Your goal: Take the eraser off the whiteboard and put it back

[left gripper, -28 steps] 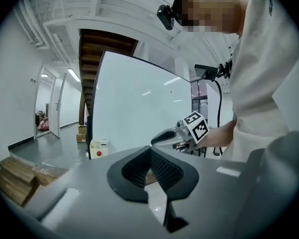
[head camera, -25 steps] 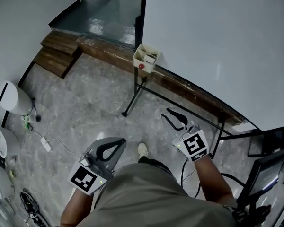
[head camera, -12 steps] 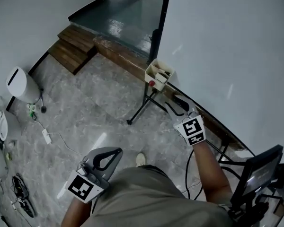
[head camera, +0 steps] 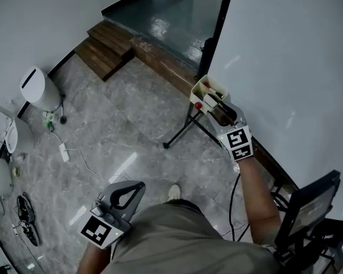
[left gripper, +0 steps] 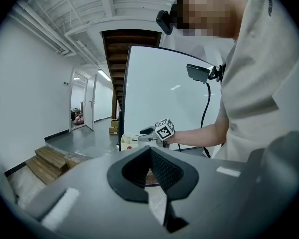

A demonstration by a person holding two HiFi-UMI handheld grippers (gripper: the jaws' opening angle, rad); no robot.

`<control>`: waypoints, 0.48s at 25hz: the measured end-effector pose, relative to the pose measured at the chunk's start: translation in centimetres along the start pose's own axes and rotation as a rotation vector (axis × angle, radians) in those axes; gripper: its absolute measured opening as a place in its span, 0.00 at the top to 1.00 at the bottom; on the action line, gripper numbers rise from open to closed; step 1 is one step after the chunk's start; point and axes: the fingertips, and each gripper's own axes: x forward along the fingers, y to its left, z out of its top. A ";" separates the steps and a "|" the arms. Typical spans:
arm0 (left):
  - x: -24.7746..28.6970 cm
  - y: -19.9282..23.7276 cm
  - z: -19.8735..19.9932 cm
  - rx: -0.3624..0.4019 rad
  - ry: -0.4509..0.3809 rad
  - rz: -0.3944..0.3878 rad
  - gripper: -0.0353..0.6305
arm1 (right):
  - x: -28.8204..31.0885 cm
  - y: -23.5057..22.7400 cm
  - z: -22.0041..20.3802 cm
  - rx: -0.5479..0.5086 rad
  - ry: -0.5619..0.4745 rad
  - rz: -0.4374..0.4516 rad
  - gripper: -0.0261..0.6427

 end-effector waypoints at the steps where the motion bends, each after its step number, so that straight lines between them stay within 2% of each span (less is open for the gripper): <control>1: 0.1 0.1 0.0 -0.004 0.003 0.007 0.94 | 0.6 -0.2 -0.1 -0.002 0.004 0.003 0.64; 12: 0.3 1.1 -0.2 -0.010 0.044 0.059 0.94 | 5.1 -0.9 -2.4 0.001 0.050 0.047 0.64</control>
